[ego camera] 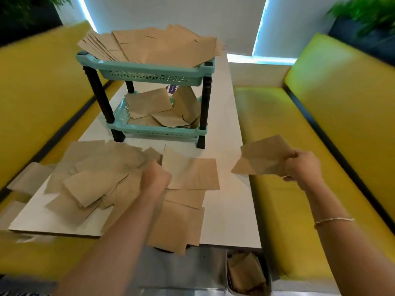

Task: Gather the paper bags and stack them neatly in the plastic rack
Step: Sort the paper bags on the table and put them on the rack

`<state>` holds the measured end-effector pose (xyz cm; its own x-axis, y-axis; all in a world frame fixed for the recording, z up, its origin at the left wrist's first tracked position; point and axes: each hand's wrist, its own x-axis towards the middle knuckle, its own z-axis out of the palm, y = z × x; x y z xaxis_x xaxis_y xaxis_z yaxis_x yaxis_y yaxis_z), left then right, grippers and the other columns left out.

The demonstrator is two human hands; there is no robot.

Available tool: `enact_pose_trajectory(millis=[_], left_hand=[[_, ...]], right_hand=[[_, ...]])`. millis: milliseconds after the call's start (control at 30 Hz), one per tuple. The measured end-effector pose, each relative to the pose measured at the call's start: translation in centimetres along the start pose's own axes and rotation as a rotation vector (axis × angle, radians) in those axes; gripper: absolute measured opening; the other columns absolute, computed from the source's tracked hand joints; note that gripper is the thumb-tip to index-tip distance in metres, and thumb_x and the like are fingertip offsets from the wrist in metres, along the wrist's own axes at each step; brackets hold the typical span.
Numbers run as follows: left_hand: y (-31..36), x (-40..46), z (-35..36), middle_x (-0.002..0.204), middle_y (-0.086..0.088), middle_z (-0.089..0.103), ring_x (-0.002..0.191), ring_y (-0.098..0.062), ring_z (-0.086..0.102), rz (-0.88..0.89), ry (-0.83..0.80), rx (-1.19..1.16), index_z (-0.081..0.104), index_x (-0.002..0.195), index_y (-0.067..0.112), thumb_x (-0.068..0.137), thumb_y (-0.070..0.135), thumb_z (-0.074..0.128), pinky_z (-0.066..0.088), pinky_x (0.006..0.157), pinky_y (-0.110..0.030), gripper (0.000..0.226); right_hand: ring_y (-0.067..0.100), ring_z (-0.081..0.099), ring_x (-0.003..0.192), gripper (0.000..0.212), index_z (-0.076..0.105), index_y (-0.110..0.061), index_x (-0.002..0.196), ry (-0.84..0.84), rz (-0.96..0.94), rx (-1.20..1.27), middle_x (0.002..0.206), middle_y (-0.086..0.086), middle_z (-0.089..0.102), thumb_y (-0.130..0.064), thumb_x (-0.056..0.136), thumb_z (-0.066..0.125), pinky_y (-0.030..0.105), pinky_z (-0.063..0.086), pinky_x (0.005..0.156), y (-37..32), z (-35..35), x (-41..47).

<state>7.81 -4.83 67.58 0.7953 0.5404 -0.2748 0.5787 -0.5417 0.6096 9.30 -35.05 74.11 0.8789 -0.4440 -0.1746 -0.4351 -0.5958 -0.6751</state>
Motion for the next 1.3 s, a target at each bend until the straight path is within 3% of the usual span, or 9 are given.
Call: enact_pose_trajectory(millis=[200, 400, 733, 800, 900, 967, 1033, 1133, 1300], left_hand=[[6.7, -5.7, 0.9, 0.103, 0.002, 0.061, 0.086, -0.014, 0.053, 0.309, 0.023, -0.273, 0.061, 0.104, 0.019, 0.091, 0.017, 0.056, 0.049, 0.076, -0.030, 0.014], [10.4, -11.3, 4.8, 0.130, -0.004, 0.053, 0.099, -0.024, 0.063, 0.356, -0.029, -0.392, 0.048, 0.135, 0.012, 0.093, 0.018, 0.055, 0.060, 0.071, -0.034, 0.043], [9.9, -14.4, 11.0, 0.116, -0.003, 0.059, 0.090, -0.019, 0.060, 0.354, -0.103, -0.301, 0.055, 0.120, 0.009, 0.095, 0.022, 0.053, 0.060, 0.067, -0.035, 0.028], [9.8, -14.4, 11.5, 0.113, -0.002, 0.058, 0.093, -0.020, 0.060, 0.318, -0.121, -0.326, 0.055, 0.120, 0.009, 0.094, 0.020, 0.054, 0.060, 0.068, -0.038, 0.028], [9.8, -14.3, 12.1, 0.111, 0.001, 0.055, 0.095, -0.020, 0.057, 0.278, -0.146, -0.344, 0.054, 0.121, 0.009, 0.093, 0.019, 0.055, 0.060, 0.071, -0.040, 0.029], [9.9, -14.3, 12.5, 0.110, 0.000, 0.056, 0.096, -0.020, 0.056, 0.272, -0.165, -0.349, 0.054, 0.122, 0.010, 0.093, 0.018, 0.056, 0.059, 0.072, -0.041, 0.030], [10.2, -14.3, 12.8, 0.108, 0.001, 0.056, 0.093, -0.020, 0.055, 0.265, -0.192, -0.348, 0.054, 0.123, 0.010, 0.093, 0.017, 0.056, 0.059, 0.073, -0.040, 0.031], [10.3, -14.3, 13.5, 0.105, 0.003, 0.055, 0.094, -0.020, 0.055, 0.261, -0.225, -0.316, 0.054, 0.124, 0.011, 0.092, 0.019, 0.057, 0.058, 0.077, -0.040, 0.032], [9.5, -14.2, 14.3, 0.113, 0.002, 0.060, 0.097, -0.014, 0.056, 0.214, -0.181, -0.324, 0.050, 0.124, 0.019, 0.088, 0.027, 0.063, 0.053, 0.088, -0.037, 0.039]], right_hand=[[0.033, 0.067, 0.071, 0.034, 0.063, -0.010, 0.113, 0.153, 0.080, -0.111, 0.082, 0.015, 0.063, 0.001, 0.086, 0.044, 0.046, 0.059, 0.067, 8.1, -1.2, 2.1], [0.038, 0.067, 0.084, 0.025, 0.062, -0.009, 0.103, -0.206, 0.058, -0.374, 0.092, 0.017, 0.067, -0.004, 0.085, 0.045, 0.044, 0.057, 0.074, 17.2, 2.1, 1.6], [0.029, 0.059, 0.110, 0.041, 0.049, -0.010, 0.132, -0.635, -0.017, -0.543, 0.124, 0.014, 0.060, -0.020, 0.092, 0.055, 0.033, 0.047, 0.086, 25.1, 7.3, 0.6], [0.027, 0.060, 0.104, 0.049, 0.046, -0.009, 0.134, -0.645, -0.006, -0.350, 0.126, 0.013, 0.058, -0.024, 0.089, 0.061, 0.031, 0.050, 0.079, 24.0, 6.6, 1.3], [0.023, 0.059, 0.084, 0.046, 0.040, -0.010, 0.137, -0.628, 0.218, 0.388, 0.116, 0.015, 0.057, -0.012, 0.092, 0.052, 0.028, 0.051, 0.059, 21.4, 4.3, 3.2], [0.020, 0.057, 0.080, 0.048, 0.046, -0.011, 0.130, -0.638, 0.305, 0.823, 0.104, 0.012, 0.059, -0.010, 0.082, 0.051, 0.030, 0.053, 0.060, 19.9, 2.3, 4.6], [0.017, 0.054, 0.076, 0.048, 0.057, -0.015, 0.113, -0.680, 0.250, 0.935, 0.088, 0.004, 0.061, -0.013, 0.066, 0.050, 0.029, 0.050, 0.062, 18.3, 0.5, 5.4], [0.017, 0.056, 0.082, 0.028, 0.059, -0.016, 0.106, -0.664, 0.165, 0.746, 0.096, 0.002, 0.064, -0.012, 0.079, 0.059, 0.029, 0.046, 0.067, 17.3, 0.2, 6.2], [0.028, 0.059, 0.090, 0.021, 0.062, -0.014, 0.105, -0.362, 0.052, 0.126, 0.094, 0.005, 0.063, -0.007, 0.087, 0.054, 0.039, 0.048, 0.072, 20.2, 1.5, 7.2]])
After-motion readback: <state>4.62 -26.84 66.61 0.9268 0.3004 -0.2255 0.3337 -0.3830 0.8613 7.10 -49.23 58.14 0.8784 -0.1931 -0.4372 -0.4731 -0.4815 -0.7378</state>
